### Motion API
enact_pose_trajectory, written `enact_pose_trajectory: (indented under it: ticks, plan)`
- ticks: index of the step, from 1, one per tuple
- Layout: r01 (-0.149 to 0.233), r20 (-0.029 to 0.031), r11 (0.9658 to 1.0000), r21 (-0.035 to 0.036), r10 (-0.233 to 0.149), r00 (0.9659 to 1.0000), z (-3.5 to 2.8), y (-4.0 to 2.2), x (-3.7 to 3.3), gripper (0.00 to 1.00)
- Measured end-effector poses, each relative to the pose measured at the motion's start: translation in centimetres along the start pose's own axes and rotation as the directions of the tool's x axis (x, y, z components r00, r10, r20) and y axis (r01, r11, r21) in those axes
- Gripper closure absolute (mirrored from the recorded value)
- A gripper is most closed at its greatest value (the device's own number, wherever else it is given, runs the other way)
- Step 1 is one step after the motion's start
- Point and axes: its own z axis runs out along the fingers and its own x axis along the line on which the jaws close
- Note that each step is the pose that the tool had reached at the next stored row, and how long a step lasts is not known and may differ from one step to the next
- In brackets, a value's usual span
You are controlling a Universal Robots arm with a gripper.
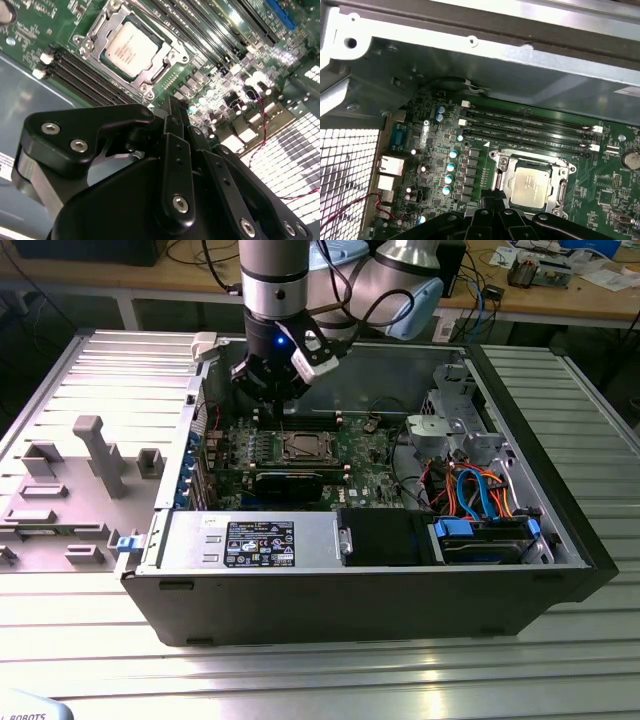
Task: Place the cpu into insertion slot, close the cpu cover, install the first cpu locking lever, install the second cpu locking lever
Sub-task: 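Install the first cpu locking lever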
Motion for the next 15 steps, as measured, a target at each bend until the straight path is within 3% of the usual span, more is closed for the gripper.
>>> enact_pose_trajectory:
  ticks: [5,10,13,15]
  plan:
    - [-0.059,0.0023,0.9983,0.0005,0.059,0.9983,0.09,0.02,0.10,0.89]
    - [-0.068,0.0029,0.9977,0.0006,0.068,0.9977,0.09,0.10,0.60,0.89]
    - [-0.104,0.0044,0.9946,0.0011,0.104,0.9946,0.08,0.15,0.75,0.89]
    - [-0.106,0.0046,0.9943,0.0011,0.106,0.9943,0.09,0.26,1.06,0.89]
